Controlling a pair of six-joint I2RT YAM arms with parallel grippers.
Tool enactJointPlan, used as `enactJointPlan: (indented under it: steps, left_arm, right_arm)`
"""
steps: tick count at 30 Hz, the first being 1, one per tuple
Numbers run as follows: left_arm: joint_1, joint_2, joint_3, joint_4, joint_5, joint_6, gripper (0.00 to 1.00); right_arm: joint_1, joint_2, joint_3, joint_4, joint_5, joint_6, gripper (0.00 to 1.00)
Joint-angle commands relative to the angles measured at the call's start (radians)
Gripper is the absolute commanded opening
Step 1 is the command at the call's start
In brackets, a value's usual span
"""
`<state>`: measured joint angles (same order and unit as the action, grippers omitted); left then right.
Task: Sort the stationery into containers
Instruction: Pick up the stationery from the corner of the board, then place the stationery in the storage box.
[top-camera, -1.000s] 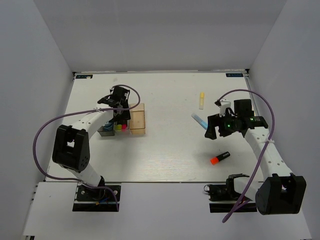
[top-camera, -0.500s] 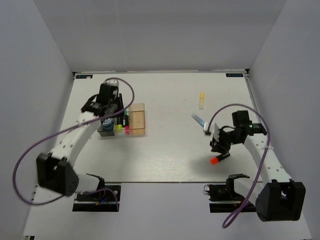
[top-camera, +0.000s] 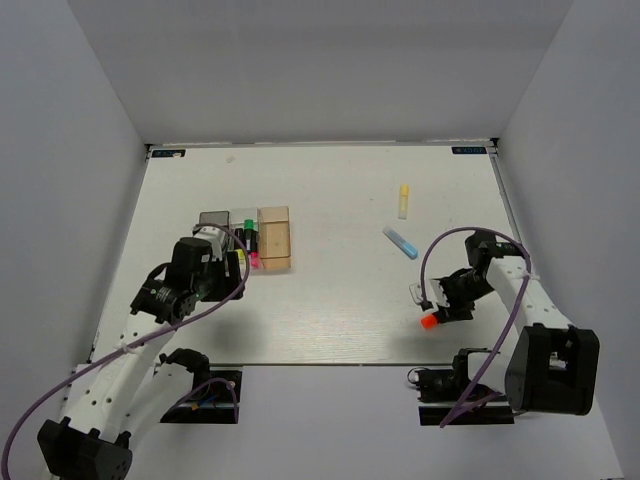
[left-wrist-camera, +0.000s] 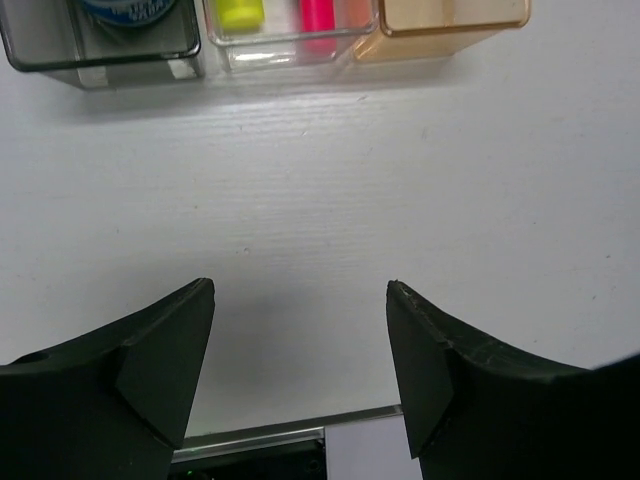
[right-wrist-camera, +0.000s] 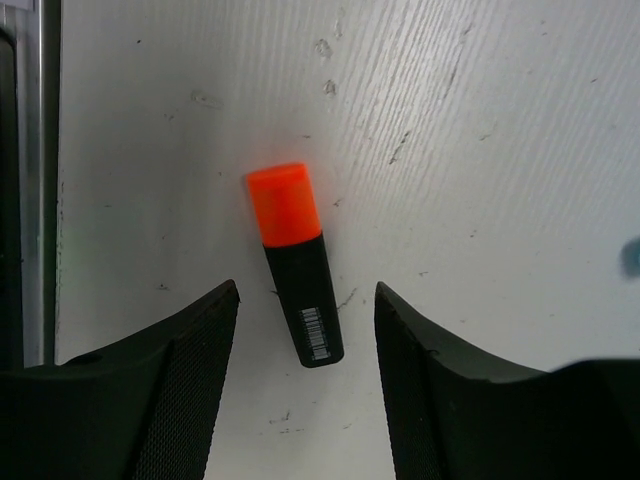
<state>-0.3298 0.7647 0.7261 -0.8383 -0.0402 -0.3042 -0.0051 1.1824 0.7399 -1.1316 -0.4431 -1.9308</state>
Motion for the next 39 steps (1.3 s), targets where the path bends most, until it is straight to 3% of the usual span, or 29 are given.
enactJointPlan:
  steps: [1,9,14,16,17,19,25,27,28,30,31,34,39]
  left_arm:
    - [-0.003,-0.036,-0.040,0.019,0.003,-0.001,0.80]
    - [0.012,-0.053,-0.085,0.030,0.014,-0.003,0.81]
    - [0.018,-0.061,-0.085,0.028,0.003,-0.004,0.81]
    - [0.018,-0.064,-0.086,0.025,-0.003,-0.007,0.81]
    - [0.018,-0.070,-0.088,0.030,-0.009,-0.006,0.81]
    - [0.021,-0.070,-0.088,0.028,-0.012,-0.009,0.81]
    - [0.026,-0.082,-0.088,0.024,-0.036,-0.012,0.81]
    - [0.034,-0.097,-0.096,0.030,-0.044,-0.015,0.81]
    - [0.037,-0.106,-0.096,0.033,-0.044,-0.016,0.81]
    - [0.049,-0.126,-0.102,0.039,-0.050,-0.021,0.81]
    - [0.049,-0.128,-0.105,0.038,-0.050,-0.021,0.81]
    - [0.058,-0.153,-0.109,0.044,-0.067,-0.026,0.81]
    - [0.060,-0.223,-0.120,0.051,-0.153,-0.029,0.81]
  right_arm:
    - [-0.019,0.057,-0.010,0.000,0.038,-0.166,0.60]
    - [-0.015,0.144,-0.073,0.124,0.104,-0.128,0.60]
    - [-0.009,0.172,-0.190,0.312,0.184,-0.123,0.60]
    - [-0.009,0.190,-0.197,0.326,0.207,-0.103,0.45]
    - [-0.009,0.222,-0.183,0.310,0.216,-0.099,0.19]
    - [-0.009,0.256,-0.162,0.270,0.236,-0.077,0.03]
    - [0.063,0.237,-0.065,0.108,0.190,0.015,0.00]
    - [0.083,0.203,0.057,0.079,0.100,0.129,0.00]
    - [0.129,0.198,0.096,0.078,0.030,0.305,0.00]
    - [0.171,0.207,0.264,0.032,-0.046,0.384,0.00]
    - [0.244,0.217,0.304,0.044,-0.078,0.593,0.00]
    - [0.347,0.298,0.570,0.075,-0.115,0.854,0.00]
    - [0.556,0.642,0.873,0.136,-0.108,1.508,0.00]
